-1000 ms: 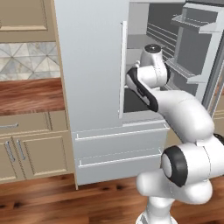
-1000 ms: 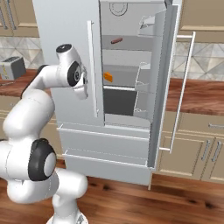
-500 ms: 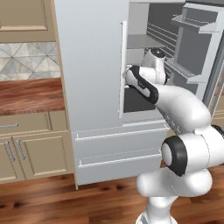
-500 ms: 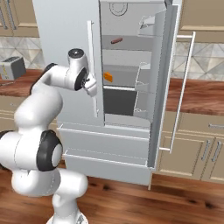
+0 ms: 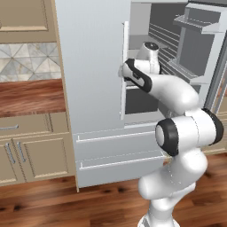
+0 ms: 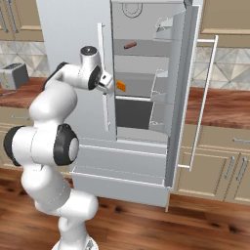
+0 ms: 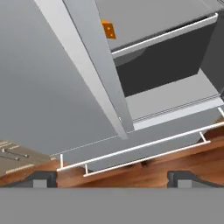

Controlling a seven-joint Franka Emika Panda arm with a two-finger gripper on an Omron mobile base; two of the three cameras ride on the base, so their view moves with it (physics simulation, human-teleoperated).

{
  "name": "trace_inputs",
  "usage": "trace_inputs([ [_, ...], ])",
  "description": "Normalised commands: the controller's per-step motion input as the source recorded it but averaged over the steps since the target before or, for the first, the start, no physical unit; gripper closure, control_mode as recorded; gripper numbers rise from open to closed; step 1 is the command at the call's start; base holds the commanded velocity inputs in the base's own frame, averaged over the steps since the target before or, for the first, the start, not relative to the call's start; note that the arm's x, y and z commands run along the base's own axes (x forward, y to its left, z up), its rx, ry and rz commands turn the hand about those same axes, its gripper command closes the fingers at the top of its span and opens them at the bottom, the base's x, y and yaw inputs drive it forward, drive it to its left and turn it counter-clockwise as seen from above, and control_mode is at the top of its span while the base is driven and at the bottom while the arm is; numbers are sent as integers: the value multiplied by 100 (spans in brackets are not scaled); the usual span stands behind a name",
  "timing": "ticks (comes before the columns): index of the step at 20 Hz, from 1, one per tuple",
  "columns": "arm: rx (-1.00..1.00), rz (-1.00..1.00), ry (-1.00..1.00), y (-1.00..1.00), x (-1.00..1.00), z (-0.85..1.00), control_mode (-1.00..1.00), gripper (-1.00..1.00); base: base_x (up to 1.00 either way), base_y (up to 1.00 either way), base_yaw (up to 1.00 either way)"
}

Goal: Retrieve the sausage and cheese from the fridge and place them on the cutting board on the counter.

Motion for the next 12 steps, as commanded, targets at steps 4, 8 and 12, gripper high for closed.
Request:
trace_inputs([
  [4,-24,0,0,3,86,0,-100,-100,0,0,0],
  [8,-9,7,-1,0,63,0,-100,-100,0,0,0],
  [12,-9,12,-7,0,21,0,-100,-100,0,0,0],
])
